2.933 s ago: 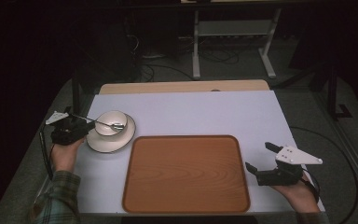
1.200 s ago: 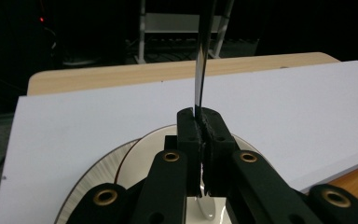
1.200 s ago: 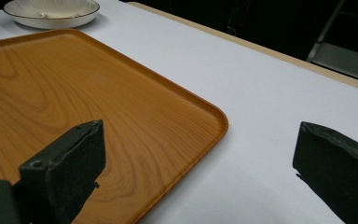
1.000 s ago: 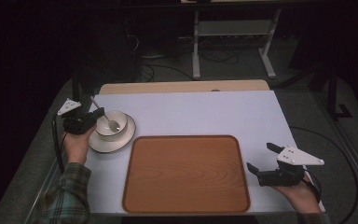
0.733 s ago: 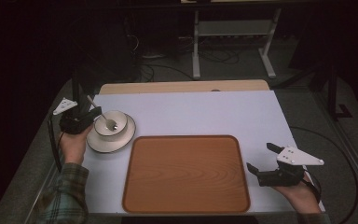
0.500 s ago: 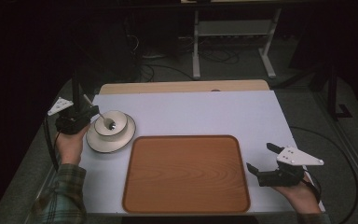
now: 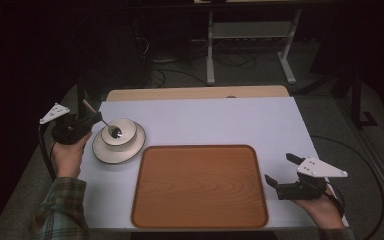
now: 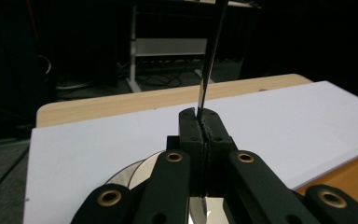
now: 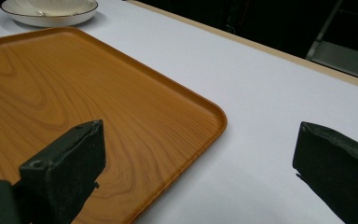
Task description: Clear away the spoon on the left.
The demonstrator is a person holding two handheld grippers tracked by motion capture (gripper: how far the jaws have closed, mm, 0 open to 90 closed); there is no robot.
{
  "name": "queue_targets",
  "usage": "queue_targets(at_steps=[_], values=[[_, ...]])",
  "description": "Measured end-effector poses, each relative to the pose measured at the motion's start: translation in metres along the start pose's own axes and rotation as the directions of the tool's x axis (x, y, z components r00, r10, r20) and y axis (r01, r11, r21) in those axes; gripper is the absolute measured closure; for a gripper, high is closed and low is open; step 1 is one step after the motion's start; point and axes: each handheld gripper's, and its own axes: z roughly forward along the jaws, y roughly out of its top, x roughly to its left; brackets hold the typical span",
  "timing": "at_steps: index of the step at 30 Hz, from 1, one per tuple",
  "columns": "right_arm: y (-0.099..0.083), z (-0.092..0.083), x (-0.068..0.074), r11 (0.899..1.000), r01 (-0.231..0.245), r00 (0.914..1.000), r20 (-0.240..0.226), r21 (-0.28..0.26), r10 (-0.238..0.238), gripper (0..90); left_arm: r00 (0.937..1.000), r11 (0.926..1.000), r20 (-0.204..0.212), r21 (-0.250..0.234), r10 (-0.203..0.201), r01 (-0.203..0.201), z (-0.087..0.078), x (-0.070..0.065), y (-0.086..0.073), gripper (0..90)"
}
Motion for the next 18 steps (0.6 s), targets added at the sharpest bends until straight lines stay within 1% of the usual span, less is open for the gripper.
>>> queue_targets(at_steps=[4,9,12,14,16,17,18], values=[[0.000,0.000,0.000,1.000,0.001,1.0000,0.001,0.001,-0.001,1.8,0.9996,0.9999,0.026,0.000,0.011,-0.011,-0.002,-0.004,0.005,89.1],[0.000,-0.001,0.000,1.000,0.001,1.0000,0.003,0.000,-0.001,1.8,0.9966,0.9994,0.075,0.006,0.033,-0.033,-0.004,-0.013,0.012,89.1],[0.000,-0.001,0.000,1.000,0.001,1.0000,0.005,0.001,-0.001,1.8,0.9928,0.9992,0.114,0.009,0.037,-0.038,-0.003,-0.018,0.015,89.1],[0.000,-0.001,0.000,1.000,0.002,1.0000,0.005,0.000,-0.002,1.8,0.9886,0.9982,0.141,0.019,0.053,-0.056,-0.002,-0.022,0.017,89.1],[0.000,-0.001,0.000,1.000,0.004,1.0000,0.005,0.000,-0.004,1.8,0.9850,0.9982,0.165,0.020,0.052,-0.056,-0.001,-0.025,0.017,89.1],[0.000,-0.001,0.000,1.000,0.005,1.0000,0.005,-0.001,-0.005,1.8,0.9822,0.9984,0.182,0.020,0.048,-0.053,0.000,-0.026,0.017,89.1],[0.000,-0.001,0.000,1.000,0.006,1.0000,0.005,-0.001,-0.006,1.8,0.9804,0.9979,0.189,0.024,0.055,-0.060,0.001,-0.028,0.017,89.1]])
